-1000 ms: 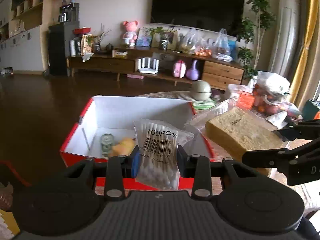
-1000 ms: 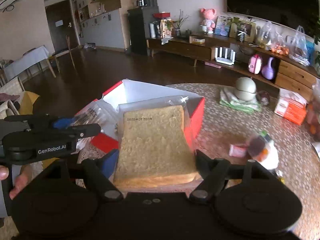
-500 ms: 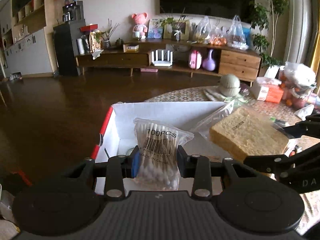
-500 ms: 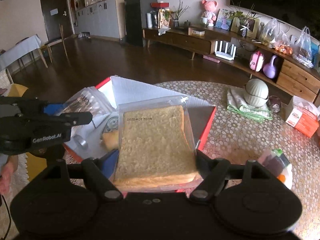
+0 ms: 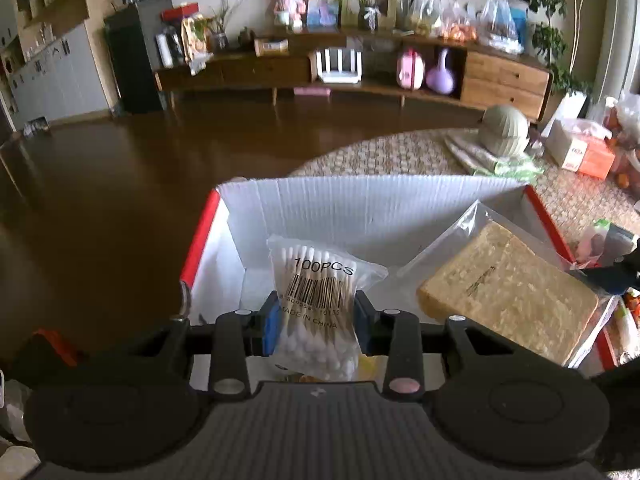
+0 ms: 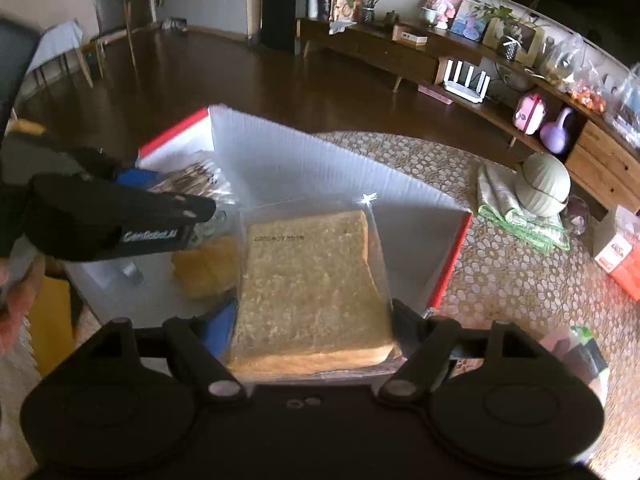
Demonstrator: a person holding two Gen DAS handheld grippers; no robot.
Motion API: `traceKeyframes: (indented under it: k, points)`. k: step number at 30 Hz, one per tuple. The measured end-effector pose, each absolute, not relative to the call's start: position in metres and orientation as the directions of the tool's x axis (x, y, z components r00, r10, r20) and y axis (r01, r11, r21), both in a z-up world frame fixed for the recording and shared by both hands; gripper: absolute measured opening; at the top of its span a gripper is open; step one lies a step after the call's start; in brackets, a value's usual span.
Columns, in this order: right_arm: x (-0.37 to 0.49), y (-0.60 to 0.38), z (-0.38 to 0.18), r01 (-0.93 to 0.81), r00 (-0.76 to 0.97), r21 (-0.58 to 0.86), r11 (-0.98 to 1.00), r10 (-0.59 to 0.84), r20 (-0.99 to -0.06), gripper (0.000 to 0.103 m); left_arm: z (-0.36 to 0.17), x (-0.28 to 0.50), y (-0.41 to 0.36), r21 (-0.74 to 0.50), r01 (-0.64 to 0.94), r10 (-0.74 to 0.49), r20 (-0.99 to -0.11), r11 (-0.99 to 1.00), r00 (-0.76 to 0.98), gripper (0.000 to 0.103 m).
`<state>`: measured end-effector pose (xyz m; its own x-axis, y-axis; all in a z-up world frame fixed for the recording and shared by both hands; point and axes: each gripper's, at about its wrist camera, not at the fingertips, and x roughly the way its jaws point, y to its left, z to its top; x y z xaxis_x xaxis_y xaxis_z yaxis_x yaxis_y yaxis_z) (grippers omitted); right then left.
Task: Organize objects
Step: 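Open both tools to drop the swab pack and bread into the box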
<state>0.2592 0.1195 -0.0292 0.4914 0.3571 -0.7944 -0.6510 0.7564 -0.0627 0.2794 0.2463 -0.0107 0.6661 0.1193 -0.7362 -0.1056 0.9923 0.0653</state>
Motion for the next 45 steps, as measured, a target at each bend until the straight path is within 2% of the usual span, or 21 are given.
traceKeyframes:
  k: [8,21,23,25,27,45]
  points:
    - [0.262,0.139,-0.042,-0.683,0.484,-0.120,0.721,0.323,-0.813,0.079,-0.030,0.301,0.246,0.099,-0.089,0.132,-0.784,0.991,0.607,0.036]
    - [0.267,0.137,-0.048,-0.681,0.438,-0.063,0.729,0.338,-0.833,0.079,-0.045,0.310,0.247,0.099,-0.093,0.134,-0.821,0.991,0.554,0.037]
    - [0.266,0.136,-0.046,-0.684,0.436,-0.054,0.728,0.349,-0.829,0.079,-0.045,0.309,0.248,0.098,-0.096,0.135,-0.820,0.991,0.556,0.039]
    - [0.265,0.134,-0.044,-0.686,0.440,-0.051,0.726,0.358,-0.824,0.079,-0.044,0.308,0.249,0.099,-0.103,0.140,-0.817,0.990,0.560,0.053]
    - [0.263,0.133,-0.041,-0.688,0.446,-0.052,0.724,0.364,-0.818,0.079,-0.043,0.306,0.250,0.096,-0.113,0.143,-0.809,0.989,0.570,0.062]
    - [0.230,0.088,0.008,-0.668,0.481,0.012,0.744,0.444,-0.756,0.079,-0.007,0.260,0.245,0.033,-0.144,0.119,-0.758,0.989,0.642,0.062]
